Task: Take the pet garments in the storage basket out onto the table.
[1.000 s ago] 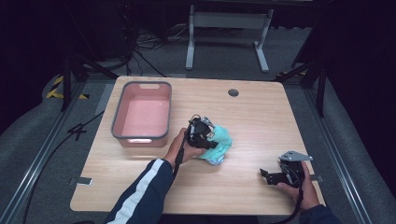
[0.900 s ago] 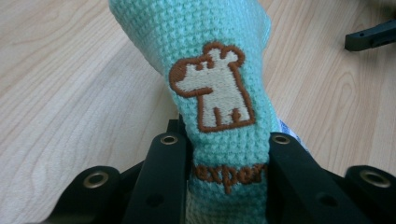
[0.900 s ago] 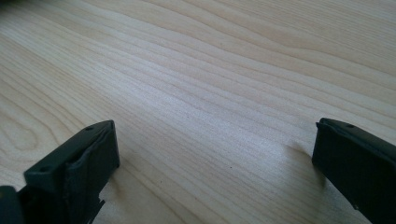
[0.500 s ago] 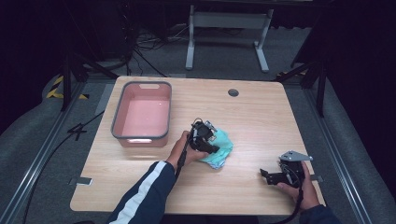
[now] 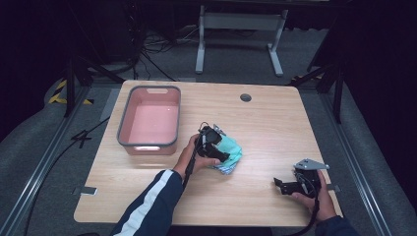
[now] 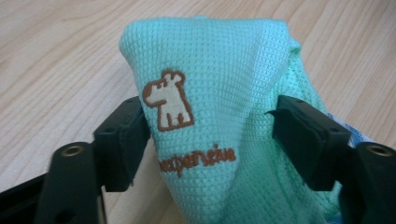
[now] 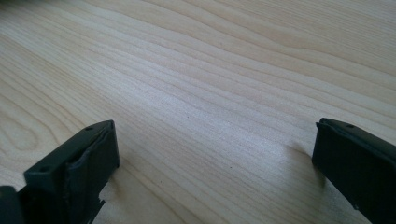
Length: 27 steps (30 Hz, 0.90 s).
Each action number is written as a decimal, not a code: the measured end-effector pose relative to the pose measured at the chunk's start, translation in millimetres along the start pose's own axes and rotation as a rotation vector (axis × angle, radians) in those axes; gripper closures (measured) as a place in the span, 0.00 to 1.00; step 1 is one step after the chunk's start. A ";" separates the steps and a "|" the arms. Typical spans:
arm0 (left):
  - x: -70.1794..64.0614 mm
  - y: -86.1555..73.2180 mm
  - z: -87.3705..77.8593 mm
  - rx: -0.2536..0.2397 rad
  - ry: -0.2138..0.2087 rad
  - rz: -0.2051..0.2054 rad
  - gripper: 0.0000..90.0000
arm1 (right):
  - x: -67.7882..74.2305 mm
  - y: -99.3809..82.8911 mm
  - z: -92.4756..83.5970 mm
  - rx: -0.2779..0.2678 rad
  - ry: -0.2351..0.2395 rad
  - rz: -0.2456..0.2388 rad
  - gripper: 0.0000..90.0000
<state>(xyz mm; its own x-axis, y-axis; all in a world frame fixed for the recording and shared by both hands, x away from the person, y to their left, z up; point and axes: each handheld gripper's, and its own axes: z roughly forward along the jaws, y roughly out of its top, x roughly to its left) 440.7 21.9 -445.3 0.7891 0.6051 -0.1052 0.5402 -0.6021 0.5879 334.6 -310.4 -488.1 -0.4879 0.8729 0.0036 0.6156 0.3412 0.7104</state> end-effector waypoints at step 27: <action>-0.4 6.6 -39.7 -0.013 0.037 0.126 0.20 | 0.2 0.0 -0.1 0.001 0.001 0.002 0.01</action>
<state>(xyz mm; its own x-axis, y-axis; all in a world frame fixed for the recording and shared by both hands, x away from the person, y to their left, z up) 432.3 38.3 -409.5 0.8389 0.5443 -0.0005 0.4337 -0.6679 0.6048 334.5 -310.2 -488.0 -0.4870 0.8734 0.0055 0.6170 0.3396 0.7099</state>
